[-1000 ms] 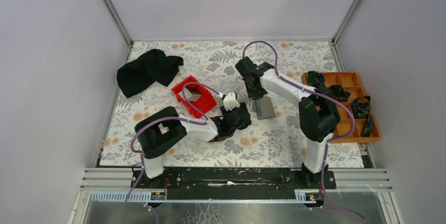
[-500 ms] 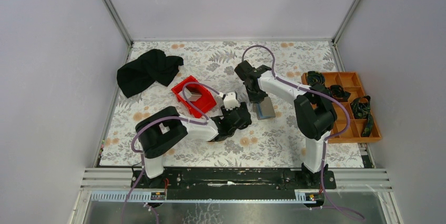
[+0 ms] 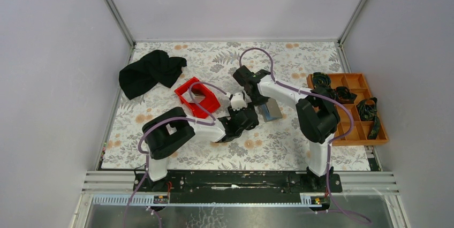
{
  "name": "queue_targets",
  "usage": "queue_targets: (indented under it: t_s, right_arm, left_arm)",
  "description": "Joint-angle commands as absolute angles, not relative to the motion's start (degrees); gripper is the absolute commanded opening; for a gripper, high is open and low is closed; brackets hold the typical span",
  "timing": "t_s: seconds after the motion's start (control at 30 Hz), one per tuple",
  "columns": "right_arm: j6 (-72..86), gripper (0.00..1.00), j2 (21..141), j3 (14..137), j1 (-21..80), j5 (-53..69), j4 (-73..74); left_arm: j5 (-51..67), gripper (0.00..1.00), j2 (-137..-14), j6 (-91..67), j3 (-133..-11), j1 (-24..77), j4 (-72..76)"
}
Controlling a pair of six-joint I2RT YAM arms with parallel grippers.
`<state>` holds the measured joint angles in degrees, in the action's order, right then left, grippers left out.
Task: Put the credit cards into the card holder
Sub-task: Open the card holder at the center of the board.
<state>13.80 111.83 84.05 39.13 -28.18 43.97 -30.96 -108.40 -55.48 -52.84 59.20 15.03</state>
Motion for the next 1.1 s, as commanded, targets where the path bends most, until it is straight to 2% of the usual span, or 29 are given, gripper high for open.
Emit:
queue_targets:
  t_s: [0.0,0.5,1.07]
  right_arm:
    - [11.9,0.00,111.9,83.8,39.6,-33.7,44.6]
    - [12.9,0.00,112.9,84.0,39.5,-30.8,44.1]
    - [14.9,0.00,112.1,87.1,39.5,-23.8,45.2]
  left_arm:
    - [-26.8,0.70,-113.6,-54.9,-51.7,59.4,6.8]
    - [-22.2,0.73,-116.2,-53.5,-53.0,59.3,13.8]
    - [-24.9,0.75,-120.9,-54.2,-58.7,59.3,8.4]
